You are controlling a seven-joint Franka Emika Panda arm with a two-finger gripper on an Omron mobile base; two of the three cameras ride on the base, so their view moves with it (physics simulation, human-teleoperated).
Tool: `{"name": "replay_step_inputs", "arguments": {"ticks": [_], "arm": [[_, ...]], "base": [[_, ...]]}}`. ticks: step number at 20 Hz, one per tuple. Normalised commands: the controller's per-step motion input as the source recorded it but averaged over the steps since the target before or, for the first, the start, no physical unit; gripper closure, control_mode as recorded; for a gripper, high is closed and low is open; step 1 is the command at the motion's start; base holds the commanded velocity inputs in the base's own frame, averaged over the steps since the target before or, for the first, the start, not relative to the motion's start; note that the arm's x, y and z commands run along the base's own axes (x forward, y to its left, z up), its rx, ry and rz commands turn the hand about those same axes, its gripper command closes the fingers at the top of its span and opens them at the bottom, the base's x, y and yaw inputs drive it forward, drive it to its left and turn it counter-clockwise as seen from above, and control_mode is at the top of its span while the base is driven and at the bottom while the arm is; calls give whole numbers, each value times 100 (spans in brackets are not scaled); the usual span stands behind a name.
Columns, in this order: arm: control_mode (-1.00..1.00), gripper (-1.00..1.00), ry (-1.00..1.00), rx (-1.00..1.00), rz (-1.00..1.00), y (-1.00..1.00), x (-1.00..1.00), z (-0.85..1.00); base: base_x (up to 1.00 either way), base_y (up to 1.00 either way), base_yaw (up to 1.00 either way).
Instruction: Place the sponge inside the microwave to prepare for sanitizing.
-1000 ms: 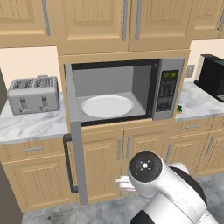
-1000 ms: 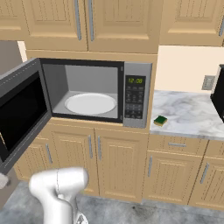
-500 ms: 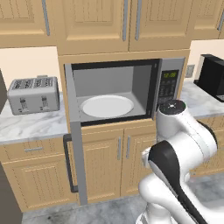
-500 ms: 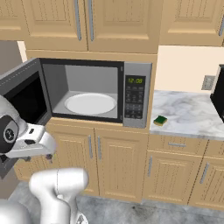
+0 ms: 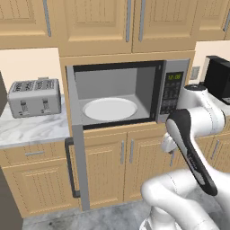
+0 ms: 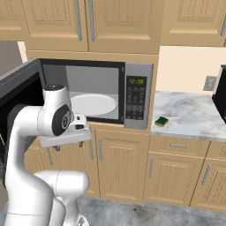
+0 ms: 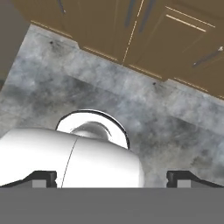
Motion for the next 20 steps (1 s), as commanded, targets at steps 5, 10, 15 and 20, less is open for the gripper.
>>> {"name": "replay_step_inputs", "arguments": {"ticks": [5, 10, 15, 20], "arm": [[-100, -100, 2, 9, 7, -3, 33, -7], [-100, -100, 0, 0, -8, 9, 14, -2], [-100, -100, 0, 0, 0, 0, 0, 0], [-100, -100, 0, 0, 0, -3, 3, -2]], "base": [[0, 0, 0], [0, 0, 0], [0, 0, 0], [0, 0, 0]]}}
